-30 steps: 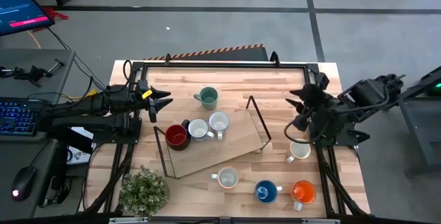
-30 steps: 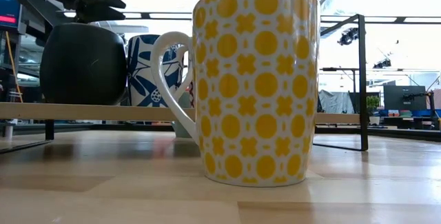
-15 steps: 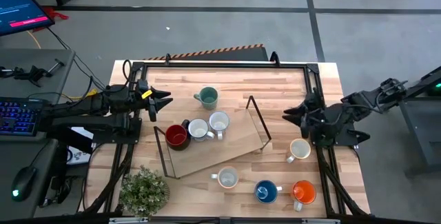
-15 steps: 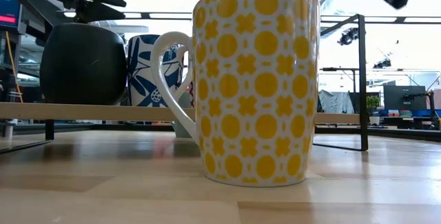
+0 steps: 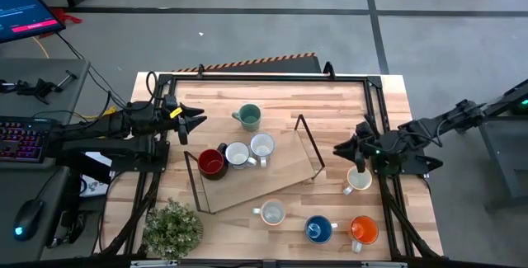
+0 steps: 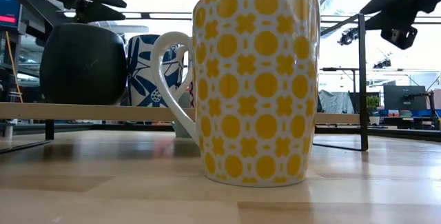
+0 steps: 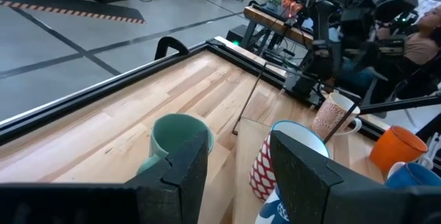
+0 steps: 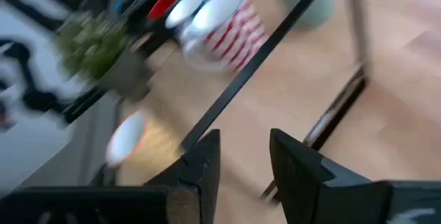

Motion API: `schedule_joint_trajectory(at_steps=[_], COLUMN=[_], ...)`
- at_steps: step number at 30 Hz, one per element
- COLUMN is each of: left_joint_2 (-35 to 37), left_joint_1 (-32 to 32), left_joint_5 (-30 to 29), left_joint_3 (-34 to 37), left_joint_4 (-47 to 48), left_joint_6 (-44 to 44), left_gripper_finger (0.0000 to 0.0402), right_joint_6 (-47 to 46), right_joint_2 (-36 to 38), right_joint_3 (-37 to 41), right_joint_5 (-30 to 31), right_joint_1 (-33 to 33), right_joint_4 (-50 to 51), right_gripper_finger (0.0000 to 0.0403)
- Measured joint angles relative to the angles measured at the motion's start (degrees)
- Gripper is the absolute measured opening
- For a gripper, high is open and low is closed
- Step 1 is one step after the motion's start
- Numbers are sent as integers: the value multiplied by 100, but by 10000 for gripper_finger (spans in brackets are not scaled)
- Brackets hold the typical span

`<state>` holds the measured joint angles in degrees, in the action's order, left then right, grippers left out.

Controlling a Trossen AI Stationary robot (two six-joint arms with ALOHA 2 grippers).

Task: Place coffee mugs
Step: Put the orange pattern mug on the shelf

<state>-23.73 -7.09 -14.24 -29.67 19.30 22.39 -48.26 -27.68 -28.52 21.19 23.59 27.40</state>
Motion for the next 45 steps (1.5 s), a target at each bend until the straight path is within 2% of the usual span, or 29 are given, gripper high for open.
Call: schedule_joint_trajectory(at_steps=[3,6,15,23,29,37,45], left_joint_2=[0,2,2,2,1,0,2], left_joint_1=[2,1,2,2,2,2,2], left_joint_5=[-6,-8,-137,-137,-137,-138,-139], left_joint_3=[0,0,0,0,0,0,0], left_joint_4=[1,1,1,3,4,7,9], left_joint_6=[0,-2,2,0,-1,-2,-2], left_gripper_finger=[147,147,147,147,147,147,147], right_joint_6=[-389,-914,-1851,-1887,-1975,-1934,-1781], right_joint_2=[-2,-19,-665,-1412,-1765,-2139,-2403], right_joint_3=[-130,-317,-1292,-1970,-1924,-1782,-1535], right_joint_5=[-729,-1113,-1444,-1838,-2331,-2266,-2325], right_joint_1=[2,0,0,0,0,0,0], right_joint_4=[102,529,3186,3829,4130,4548,4638], right_gripper_finger=[110,110,81,77,111,181,187])
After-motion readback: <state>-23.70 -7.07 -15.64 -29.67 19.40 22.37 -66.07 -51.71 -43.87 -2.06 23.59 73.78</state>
